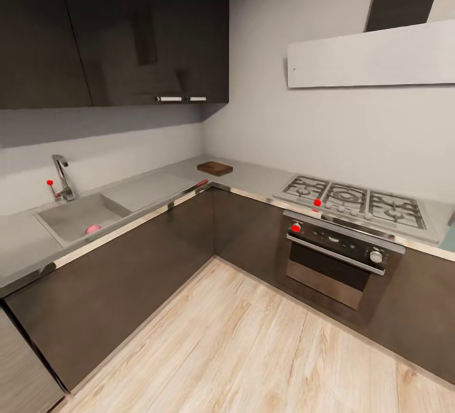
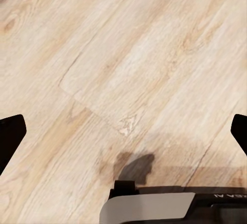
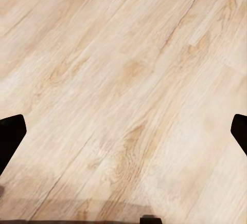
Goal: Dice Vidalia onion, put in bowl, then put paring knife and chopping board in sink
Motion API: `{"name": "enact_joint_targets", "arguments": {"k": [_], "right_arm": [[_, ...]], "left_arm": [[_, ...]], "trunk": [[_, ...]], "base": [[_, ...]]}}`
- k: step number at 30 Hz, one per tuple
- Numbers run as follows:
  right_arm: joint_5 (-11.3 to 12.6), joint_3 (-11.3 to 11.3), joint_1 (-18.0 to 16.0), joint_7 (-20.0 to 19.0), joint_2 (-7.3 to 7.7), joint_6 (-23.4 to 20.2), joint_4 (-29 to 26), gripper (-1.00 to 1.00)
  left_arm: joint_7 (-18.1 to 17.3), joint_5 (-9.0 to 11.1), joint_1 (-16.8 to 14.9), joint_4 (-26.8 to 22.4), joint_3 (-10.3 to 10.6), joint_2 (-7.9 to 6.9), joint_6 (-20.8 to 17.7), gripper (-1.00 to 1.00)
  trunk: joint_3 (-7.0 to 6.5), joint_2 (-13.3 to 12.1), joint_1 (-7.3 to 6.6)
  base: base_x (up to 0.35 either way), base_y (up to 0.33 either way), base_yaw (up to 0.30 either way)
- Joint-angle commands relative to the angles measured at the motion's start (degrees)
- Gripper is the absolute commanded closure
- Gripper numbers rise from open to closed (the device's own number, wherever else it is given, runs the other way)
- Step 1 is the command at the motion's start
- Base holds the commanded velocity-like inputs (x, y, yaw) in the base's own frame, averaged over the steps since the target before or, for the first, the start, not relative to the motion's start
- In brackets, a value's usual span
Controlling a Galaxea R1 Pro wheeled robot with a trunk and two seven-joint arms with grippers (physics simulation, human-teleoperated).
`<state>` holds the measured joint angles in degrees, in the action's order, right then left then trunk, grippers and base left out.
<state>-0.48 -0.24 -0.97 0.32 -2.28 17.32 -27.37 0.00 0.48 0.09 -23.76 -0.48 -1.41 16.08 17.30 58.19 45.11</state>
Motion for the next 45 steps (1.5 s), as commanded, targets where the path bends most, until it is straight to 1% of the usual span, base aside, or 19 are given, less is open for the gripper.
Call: {"name": "enact_joint_targets", "arguments": {"k": [1, 45], "right_arm": [[0.0, 0.0, 0.0, 0.0, 0.0, 0.2, 0.0, -1.0], [0.0, 0.0, 0.0, 0.0, 0.0, 0.2, 0.0, -1.0]], "left_arm": [[0.0, 0.0, 0.0, -0.1, 0.0, 0.0, 0.1, -1.0], [0.0, 0.0, 0.0, -0.1, 0.0, 0.0, 0.1, -1.0]], "trunk": [[-0.13, -0.4, -0.22], [-8.03, -18.0, -9.88]], "base": [[0.0, 0.0, 0.0], [0.0, 0.0, 0.0]]}}
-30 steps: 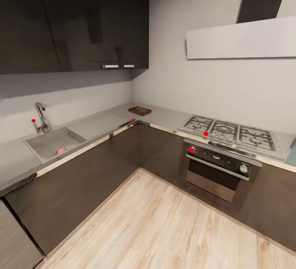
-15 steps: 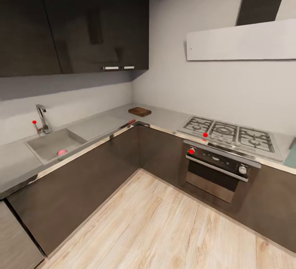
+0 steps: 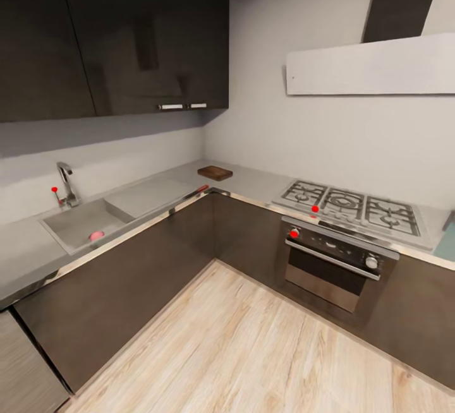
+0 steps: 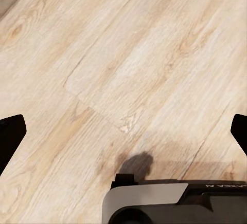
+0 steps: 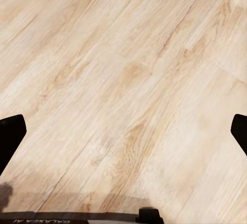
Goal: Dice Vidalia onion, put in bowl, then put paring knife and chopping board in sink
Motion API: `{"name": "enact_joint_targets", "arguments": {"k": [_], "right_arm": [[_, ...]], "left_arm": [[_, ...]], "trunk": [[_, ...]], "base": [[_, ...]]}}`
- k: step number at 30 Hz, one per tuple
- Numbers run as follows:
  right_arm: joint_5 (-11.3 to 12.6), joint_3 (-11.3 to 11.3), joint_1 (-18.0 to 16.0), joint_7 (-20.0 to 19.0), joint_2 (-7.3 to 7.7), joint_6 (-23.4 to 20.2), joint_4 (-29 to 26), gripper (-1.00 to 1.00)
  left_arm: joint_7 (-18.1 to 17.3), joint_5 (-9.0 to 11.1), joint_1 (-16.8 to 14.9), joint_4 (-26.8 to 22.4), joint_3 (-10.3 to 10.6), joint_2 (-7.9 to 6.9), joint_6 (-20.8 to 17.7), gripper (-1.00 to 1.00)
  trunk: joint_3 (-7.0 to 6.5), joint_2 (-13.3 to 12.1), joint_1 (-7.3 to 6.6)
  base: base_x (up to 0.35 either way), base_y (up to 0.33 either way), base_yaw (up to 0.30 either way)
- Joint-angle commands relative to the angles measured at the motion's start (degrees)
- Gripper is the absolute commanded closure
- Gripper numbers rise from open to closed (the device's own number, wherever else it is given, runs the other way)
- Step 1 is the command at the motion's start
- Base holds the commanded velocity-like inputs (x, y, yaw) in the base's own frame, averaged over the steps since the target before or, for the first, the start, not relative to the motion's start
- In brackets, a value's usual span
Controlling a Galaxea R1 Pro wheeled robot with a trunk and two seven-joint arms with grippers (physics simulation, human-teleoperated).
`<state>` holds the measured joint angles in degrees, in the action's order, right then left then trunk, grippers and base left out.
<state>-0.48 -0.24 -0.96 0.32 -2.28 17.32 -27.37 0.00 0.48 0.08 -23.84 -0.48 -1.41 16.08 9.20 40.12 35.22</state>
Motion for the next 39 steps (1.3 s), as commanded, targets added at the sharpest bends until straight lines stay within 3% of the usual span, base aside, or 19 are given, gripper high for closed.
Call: {"name": "enact_joint_targets", "arguments": {"k": [1, 27, 39], "right_arm": [[0.0, 0.0, 0.0, 0.0, 0.0, 0.2, 0.0, -1.0], [0.0, 0.0, 0.0, 0.0, 0.0, 0.2, 0.0, -1.0], [0.0, 0.0, 0.0, 0.0, 0.0, 0.2, 0.0, -1.0]], "left_arm": [[0.0, 0.0, 0.0, -0.1, 0.0, 0.0, 0.1, -1.0], [0.0, 0.0, 0.0, 0.0, 0.0, 0.0, 0.1, -1.0], [0.0, 0.0, 0.0, 0.0, 0.0, 0.0, 0.1, -1.0]], "trunk": [[-0.11, -0.4, -0.21], [-4.78, -10.8, -5.92], [-4.78, -10.8, -5.92]], "base": [[0.0, 0.0, 0.0], [0.0, 0.0, 0.0], [0.0, 0.0, 0.0]]}}
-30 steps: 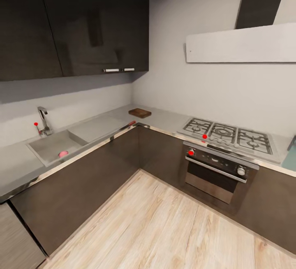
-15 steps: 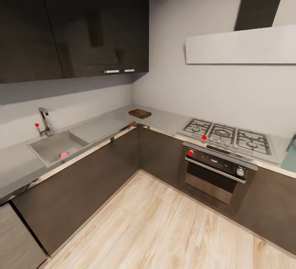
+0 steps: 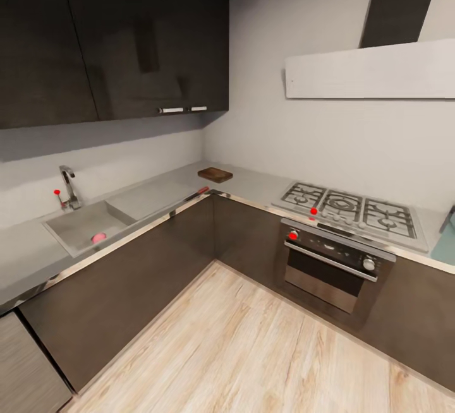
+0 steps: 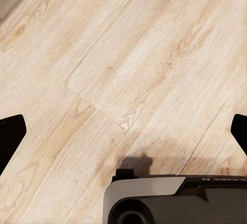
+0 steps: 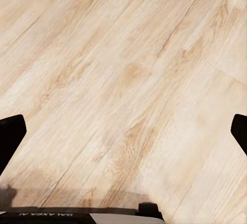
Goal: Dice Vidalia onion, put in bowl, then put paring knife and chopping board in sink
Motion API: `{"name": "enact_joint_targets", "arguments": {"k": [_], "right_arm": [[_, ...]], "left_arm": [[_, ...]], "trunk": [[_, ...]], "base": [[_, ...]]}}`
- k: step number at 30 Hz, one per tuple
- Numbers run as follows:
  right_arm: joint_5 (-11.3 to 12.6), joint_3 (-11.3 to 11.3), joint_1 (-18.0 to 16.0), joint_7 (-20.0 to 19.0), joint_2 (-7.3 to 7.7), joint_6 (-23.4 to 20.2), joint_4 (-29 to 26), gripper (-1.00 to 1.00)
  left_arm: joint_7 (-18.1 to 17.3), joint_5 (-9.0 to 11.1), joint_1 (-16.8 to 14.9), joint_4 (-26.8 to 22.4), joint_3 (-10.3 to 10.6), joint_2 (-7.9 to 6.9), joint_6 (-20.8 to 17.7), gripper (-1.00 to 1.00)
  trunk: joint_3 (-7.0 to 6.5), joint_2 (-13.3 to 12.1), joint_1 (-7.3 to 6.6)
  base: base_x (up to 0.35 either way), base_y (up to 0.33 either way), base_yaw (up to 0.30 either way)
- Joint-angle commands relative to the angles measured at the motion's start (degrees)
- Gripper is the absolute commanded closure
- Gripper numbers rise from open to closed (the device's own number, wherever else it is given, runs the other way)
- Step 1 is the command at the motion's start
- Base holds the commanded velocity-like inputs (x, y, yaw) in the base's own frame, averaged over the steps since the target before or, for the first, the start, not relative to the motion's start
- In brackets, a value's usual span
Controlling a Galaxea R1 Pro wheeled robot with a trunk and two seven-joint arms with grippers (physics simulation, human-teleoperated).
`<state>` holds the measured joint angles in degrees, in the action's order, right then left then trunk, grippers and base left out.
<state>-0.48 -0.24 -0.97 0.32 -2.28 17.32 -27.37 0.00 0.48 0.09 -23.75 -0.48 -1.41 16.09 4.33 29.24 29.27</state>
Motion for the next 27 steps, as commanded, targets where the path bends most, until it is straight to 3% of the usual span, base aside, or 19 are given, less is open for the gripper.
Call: {"name": "enact_joint_targets", "arguments": {"k": [1, 16, 27], "right_arm": [[0.0, 0.0, 0.0, 0.0, 0.0, 0.2, 0.0, -1.0], [0.0, 0.0, 0.0, 0.0, 0.0, 0.2, 0.0, -1.0], [0.0, 0.0, 0.0, 0.0, 0.0, 0.2, 0.0, -1.0]], "left_arm": [[0.0, 0.0, 0.0, -0.1, 0.0, 0.0, 0.1, -1.0], [0.0, 0.0, 0.0, -0.2, 0.0, 0.0, 0.1, -1.0], [0.0, 0.0, 0.0, -0.1, 0.0, 0.0, 0.1, -1.0]], "trunk": [[-0.08, -0.3, -0.19], [-2.77, -6.3, -3.49], [-2.77, -6.3, -3.49]], "base": [[0.0, 0.0, 0.0], [0.0, 0.0, 0.0], [0.0, 0.0, 0.0]]}}
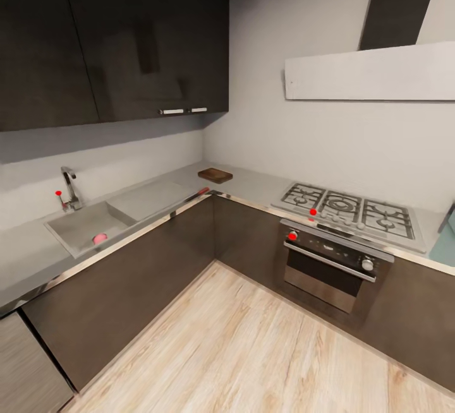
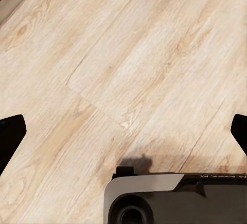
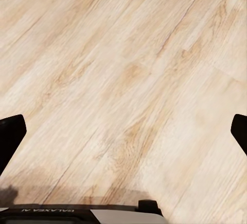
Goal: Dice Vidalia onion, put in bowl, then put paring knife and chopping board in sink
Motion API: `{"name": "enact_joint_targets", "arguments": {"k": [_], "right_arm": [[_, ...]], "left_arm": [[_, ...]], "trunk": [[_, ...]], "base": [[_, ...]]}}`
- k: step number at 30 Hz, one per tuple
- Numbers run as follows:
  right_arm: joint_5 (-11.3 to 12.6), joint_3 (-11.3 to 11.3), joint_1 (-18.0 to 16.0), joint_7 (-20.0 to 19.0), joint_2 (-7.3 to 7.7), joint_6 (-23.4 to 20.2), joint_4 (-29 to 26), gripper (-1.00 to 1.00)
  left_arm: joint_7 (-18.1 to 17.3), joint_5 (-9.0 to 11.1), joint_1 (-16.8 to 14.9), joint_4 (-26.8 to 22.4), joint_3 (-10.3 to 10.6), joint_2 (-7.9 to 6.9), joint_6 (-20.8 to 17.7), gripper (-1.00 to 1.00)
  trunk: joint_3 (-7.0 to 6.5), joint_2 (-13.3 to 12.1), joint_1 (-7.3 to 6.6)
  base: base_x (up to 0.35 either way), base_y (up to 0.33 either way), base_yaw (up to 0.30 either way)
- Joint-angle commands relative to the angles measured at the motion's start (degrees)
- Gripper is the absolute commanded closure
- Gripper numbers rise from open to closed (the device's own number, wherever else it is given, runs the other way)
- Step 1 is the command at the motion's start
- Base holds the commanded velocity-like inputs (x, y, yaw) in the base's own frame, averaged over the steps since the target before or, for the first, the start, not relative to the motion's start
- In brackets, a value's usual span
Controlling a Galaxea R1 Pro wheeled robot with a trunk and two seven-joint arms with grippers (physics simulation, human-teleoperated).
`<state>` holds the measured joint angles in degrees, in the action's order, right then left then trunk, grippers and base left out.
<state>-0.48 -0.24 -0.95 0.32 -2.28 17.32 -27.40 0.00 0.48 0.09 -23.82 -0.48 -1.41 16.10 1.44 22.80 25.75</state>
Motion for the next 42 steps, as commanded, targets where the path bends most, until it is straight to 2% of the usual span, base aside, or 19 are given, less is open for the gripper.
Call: {"name": "enact_joint_targets", "arguments": {"k": [1, 25, 28, 32, 35, 39, 40, 42], "right_arm": [[0.0, 0.0, 0.0, 0.0, 0.0, 0.2, 0.0, -1.0], [0.0, 0.0, -0.1, 0.0, -0.08, 0.2, 0.0, -1.0], [0.0, 0.1, -0.1, 0.0, -0.28, 1.7, -2.0, -1.0], [0.0, 0.1, -0.1, 0.4, -0.4, 2.1, -11.9, -1.0], [0.0, 0.2, -0.1, 1.2, -0.6, 0.1, -19.6, -1.0], [0.0, 0.1, -0.1, 2.7, -0.84, -6.4, -29.0, -1.0], [0.0, 0.1, -0.3, 3.5, -1.28, -12.3, -37.8, -1.0], [0.0, 0.1, -1.1, 3.7, -1.69, -14.1, -41.0, -1.0]], "left_arm": [[0.0, 0.0, 0.0, -0.1, 0.0, 0.0, 0.1, -1.0], [0.0, 0.0, 0.0, -0.2, 0.0, -0.02, 0.1, -1.0], [0.0, 0.0, 0.0, -0.3, 0.0, 0.01, 0.1, -1.0], [0.0, 0.0, 0.0, -0.1, 0.0, 0.08, 0.1, -1.0], [0.0, 0.0, 0.0, -0.1, 0.0, 0.04, 0.1, -1.0], [0.0, 0.0, 0.0, 0.0, 0.0, 0.01, 0.1, -1.0], [0.0, 0.0, 0.0, 0.0, 0.0, 0.05, 0.1, -1.0], [0.0, 0.0, 0.0, 0.0, 0.0, 0.05, 0.1, -1.0]], "trunk": [[0.12, 0.1, 0.04], [0.12, 0.1, 0.04], [0.12, 0.1, 0.04], [0.12, 0.1, 0.04], [0.12, 0.1, 0.04], [0.12, 0.1, 0.04], [0.12, 0.1, 0.04], [0.12, 0.1, 0.04]], "base": [[0.0, 0.0, 0.0], [0.0, 0.0, 0.0], [0.0, 0.0, 0.0], [0.0, 0.0, 0.0], [0.0, 0.0, 0.0], [0.0, 0.0, 0.0], [0.0, 0.0, 0.0], [0.0, 0.0, 0.0]]}}
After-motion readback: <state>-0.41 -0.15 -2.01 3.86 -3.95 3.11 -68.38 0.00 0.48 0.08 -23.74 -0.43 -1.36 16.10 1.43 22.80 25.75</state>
